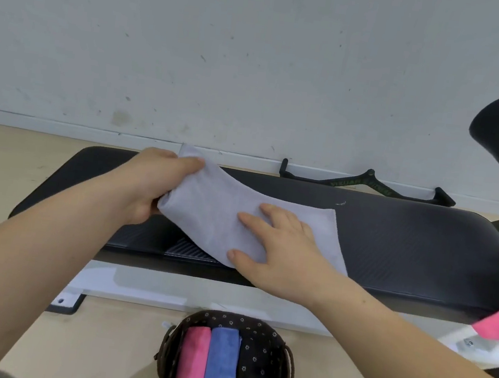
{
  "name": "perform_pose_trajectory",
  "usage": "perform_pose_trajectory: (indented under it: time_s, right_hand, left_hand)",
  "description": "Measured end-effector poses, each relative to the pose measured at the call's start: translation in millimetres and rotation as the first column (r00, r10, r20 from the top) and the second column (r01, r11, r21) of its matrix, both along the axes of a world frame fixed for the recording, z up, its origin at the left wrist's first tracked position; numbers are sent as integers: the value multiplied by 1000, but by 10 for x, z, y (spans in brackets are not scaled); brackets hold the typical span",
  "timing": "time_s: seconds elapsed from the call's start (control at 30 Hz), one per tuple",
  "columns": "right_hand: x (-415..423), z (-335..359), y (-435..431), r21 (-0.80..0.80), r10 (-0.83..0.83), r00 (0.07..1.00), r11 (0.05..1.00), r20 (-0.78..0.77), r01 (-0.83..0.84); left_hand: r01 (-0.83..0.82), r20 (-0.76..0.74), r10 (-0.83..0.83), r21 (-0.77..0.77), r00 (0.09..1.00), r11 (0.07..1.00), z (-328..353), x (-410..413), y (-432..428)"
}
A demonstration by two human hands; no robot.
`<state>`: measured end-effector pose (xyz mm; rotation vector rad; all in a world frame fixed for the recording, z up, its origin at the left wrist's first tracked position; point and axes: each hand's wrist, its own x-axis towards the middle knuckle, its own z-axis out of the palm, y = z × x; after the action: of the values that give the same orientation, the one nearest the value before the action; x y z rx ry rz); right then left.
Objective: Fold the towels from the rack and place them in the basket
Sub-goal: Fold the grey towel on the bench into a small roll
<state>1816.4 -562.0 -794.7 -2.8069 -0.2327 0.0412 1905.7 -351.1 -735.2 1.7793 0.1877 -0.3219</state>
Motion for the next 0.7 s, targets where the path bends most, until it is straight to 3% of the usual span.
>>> perform_pose_trajectory:
  time_s: [0.1,0.2,0.3,0.4,0.53,0.6,0.7]
  right_hand:
    - [57,115,-105,181,-55,995,983,79,40]
    - [67,280,-390,423,-334,939,864,78,272]
    - [12,295,-665,553,-492,867,702,-79,449]
    - [-66,225,-784,630,-493,814,535,-307,562]
    - [-55,168,-899,719,-462,794,382,-396,581]
    - [-56,143,-937,721,-470,787,368,-400,587]
    - [-78,103,-989,701,-473,801,426,-367,572]
  left_hand:
    - [-13,-8,12,-93,1000,996,115,-28,-138]
    - [78,0,-79,-129,997,989,188,-104,-424]
    - [186,8,-186,-95,982,978,186,-217,-815]
    - [251,-18,-254,-90,967,964,130,-297,-1214]
    - [318,-36,-321,-69,946,946,-59,-388,-1599]
    - [368,-71,-367,-2,927,930,-159,-426,-1683]
    - [397,-91,-394,18,915,918,-199,-435,-1648]
